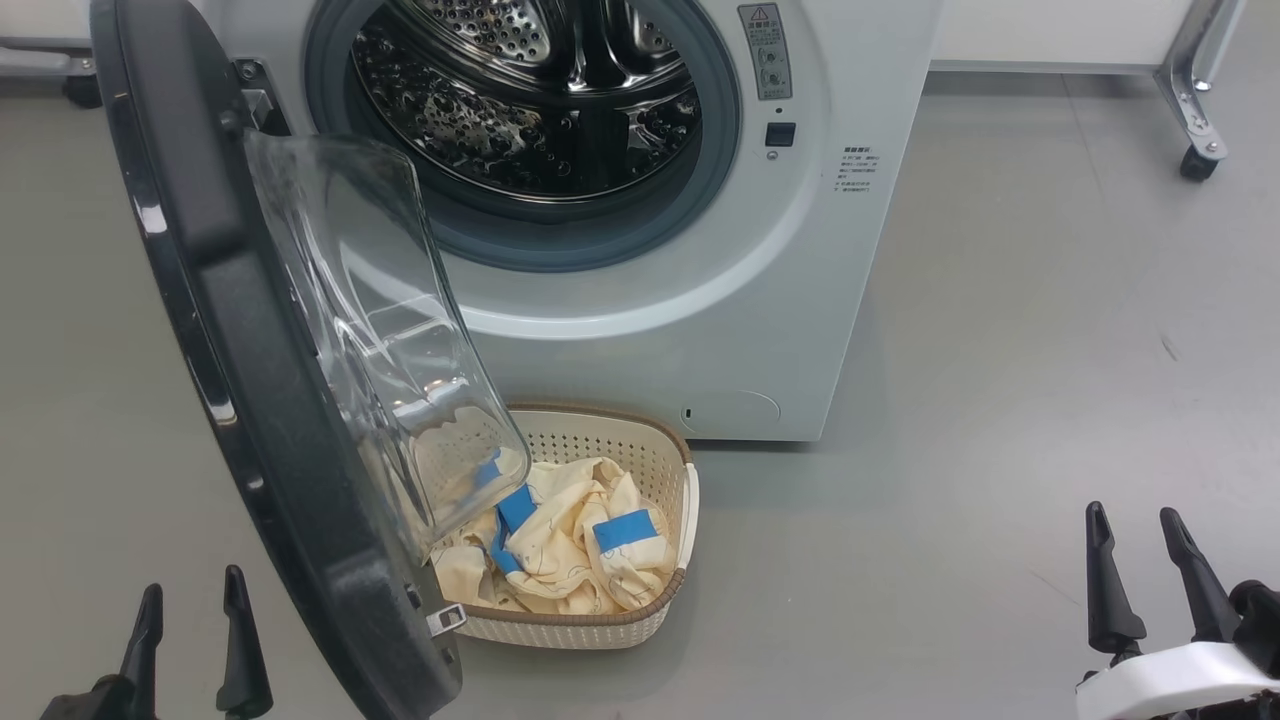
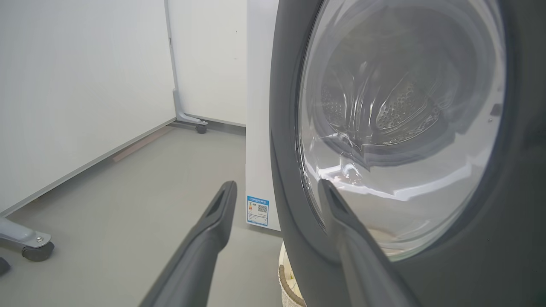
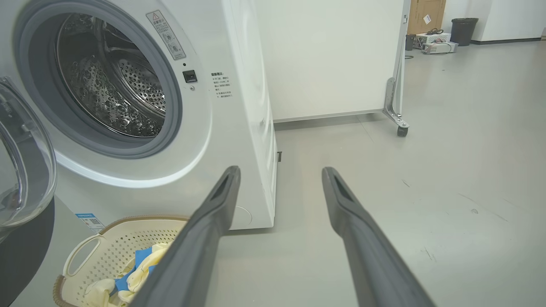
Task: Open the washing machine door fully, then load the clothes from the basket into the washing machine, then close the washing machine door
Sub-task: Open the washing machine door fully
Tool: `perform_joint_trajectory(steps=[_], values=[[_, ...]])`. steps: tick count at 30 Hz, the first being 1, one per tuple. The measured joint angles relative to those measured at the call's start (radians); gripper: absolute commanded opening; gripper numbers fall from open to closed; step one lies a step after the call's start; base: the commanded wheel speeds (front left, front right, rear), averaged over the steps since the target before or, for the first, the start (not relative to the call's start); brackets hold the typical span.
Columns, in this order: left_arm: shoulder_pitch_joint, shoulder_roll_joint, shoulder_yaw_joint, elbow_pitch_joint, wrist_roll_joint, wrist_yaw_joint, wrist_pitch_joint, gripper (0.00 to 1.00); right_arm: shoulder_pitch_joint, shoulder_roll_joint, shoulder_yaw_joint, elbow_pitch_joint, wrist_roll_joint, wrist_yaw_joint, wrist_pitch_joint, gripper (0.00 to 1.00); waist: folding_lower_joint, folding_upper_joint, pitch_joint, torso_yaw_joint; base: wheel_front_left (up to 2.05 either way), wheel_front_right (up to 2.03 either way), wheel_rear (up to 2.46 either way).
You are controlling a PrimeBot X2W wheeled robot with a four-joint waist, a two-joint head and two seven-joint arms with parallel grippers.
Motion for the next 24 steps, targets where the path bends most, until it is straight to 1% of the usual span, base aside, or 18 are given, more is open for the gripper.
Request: perform_joint_trajectory(steps=[1, 6, 7, 8, 9, 10, 13, 15, 20, 24], values=[[0.001, 0.0, 0.0, 0.0, 0.0, 0.0, 0.0, 1.0, 0.0, 0.003, -0.003, 0.0, -0.002, 0.006, 0.0, 1.0, 0.0, 0.0, 0.0, 0.0, 0.0, 0.0, 0.0], [0.001, 0.0, -0.002, 0.001, 0.0, 0.0, 0.0, 1.0, 0.0, 0.016, -0.019, 0.001, -0.02, 0.015, 0.0, 1.0, 0.0, 0.0, 0.0, 0.002, 0.0, 0.0, 0.0], [0.001, 0.0, -0.002, 0.001, 0.0, 0.0, 0.0, 0.96, 0.0, 0.019, -0.023, 0.002, -0.022, 0.017, 0.0, 1.0, 0.0, 0.0, 0.0, 0.002, 0.0, 0.0, 0.0], [0.001, 0.0, -0.003, 0.002, 0.0, 0.0, 0.0, 0.58, 0.0, 0.021, -0.026, 0.002, -0.025, 0.019, 0.0, 1.0, 0.0, 0.0, 0.0, 0.002, 0.0, 0.0, 0.0], [0.001, 0.0, -0.004, 0.003, 0.0, 0.0, 0.0, 0.13, 0.0, 0.024, -0.029, 0.002, -0.028, 0.023, 0.0, 1.0, 0.0, 0.0, 0.0, 0.003, 0.0, 0.0, 0.0], [0.001, 0.0, -0.004, 0.003, 0.0, 0.0, 0.0, 0.0, 0.0, 0.026, -0.032, 0.003, -0.03, 0.023, 0.0, 1.0, 0.0, 0.0, 0.0, 0.003, 0.0, 0.0, 0.0], [0.001, 0.0, -0.005, 0.004, -0.001, 0.0, 0.0, 0.0, 0.0, 0.032, -0.039, 0.005, -0.038, 0.024, 0.0, 1.0, 0.0, 0.0, 0.0, 0.005, 0.0, 0.0, 0.0], [0.001, 0.0, -0.006, 0.004, -0.002, 0.0, 0.0, 0.0, 0.0, 0.033, -0.044, 0.006, -0.044, 0.032, 0.0, 1.0, 0.0, 0.0, 0.0, 0.006, 0.0, 0.0, 0.0], [0.001, 0.0, -0.005, 0.005, -0.004, 0.0, 0.0, 0.0, 0.001, 0.041, -0.055, 0.009, -0.054, 0.033, 0.0, 1.0, 0.0, 0.0, -0.001, 0.009, 0.0, 0.0, 0.0], [0.001, 0.0, 0.011, 0.0, -0.017, 0.0, 0.0, 0.0, 0.004, 0.046, -0.062, 0.009, -0.062, 0.04, 0.0, 1.0, 0.0, 0.0, 0.0, 0.014, 0.0, 0.0, 0.0]])
